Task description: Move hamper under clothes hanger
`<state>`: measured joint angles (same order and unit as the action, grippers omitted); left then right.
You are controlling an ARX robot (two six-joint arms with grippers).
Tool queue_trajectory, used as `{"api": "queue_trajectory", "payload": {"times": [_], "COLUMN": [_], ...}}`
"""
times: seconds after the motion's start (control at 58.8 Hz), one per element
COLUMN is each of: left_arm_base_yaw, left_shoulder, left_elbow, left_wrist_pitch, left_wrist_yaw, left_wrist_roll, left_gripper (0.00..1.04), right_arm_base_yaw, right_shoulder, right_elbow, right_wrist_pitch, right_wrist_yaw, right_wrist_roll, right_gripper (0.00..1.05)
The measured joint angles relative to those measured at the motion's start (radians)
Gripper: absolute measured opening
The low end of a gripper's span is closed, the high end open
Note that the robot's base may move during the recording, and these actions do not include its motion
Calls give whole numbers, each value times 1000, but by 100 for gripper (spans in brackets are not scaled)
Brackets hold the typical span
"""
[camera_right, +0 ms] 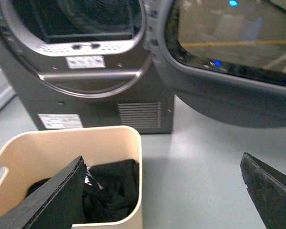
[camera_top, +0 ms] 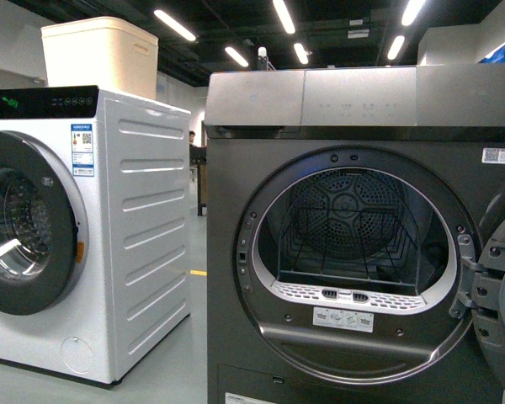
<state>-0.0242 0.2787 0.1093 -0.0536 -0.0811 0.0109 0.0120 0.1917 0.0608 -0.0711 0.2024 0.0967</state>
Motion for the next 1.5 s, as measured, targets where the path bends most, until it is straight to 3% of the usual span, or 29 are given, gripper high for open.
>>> {"api": "queue_trajectory", "payload": {"times": [0.119, 0.238, 0.476, 0.646, 0.833, 1.174, 1.497], "left_arm_base_yaw": [18, 42, 47, 43, -24, -117, -170], "left_shoulder": [233, 625, 1154, 1387, 1570, 1846, 2039], "left_elbow": [71, 185, 320, 454, 621, 891, 1082], "left_wrist_pitch": [201, 445, 674, 659, 605, 499, 410], "left_wrist_yaw": [36, 76, 39, 28, 3, -36, -54], "left_wrist_roll": [21, 10, 9, -35, -68, -118, -111], "left_gripper": [98, 98, 98, 98, 98, 98, 98], "right_arm_base_yaw": [-49, -115, -156, -168, -166, -63, -22], "right_shoulder": [256, 691, 1204, 1411, 1619, 1827, 1970], "right_elbow": [29, 146, 318, 405, 485, 606, 728], "right_wrist_pitch": [219, 518, 619, 644, 679, 695, 663], "right_wrist_yaw": [-66, -178, -235, -228, -226, -179, -162], "right_wrist_roll": [11, 13, -3, -24, -32, -20, -2], "right_gripper": [97, 97, 97, 97, 97, 97, 97]}}
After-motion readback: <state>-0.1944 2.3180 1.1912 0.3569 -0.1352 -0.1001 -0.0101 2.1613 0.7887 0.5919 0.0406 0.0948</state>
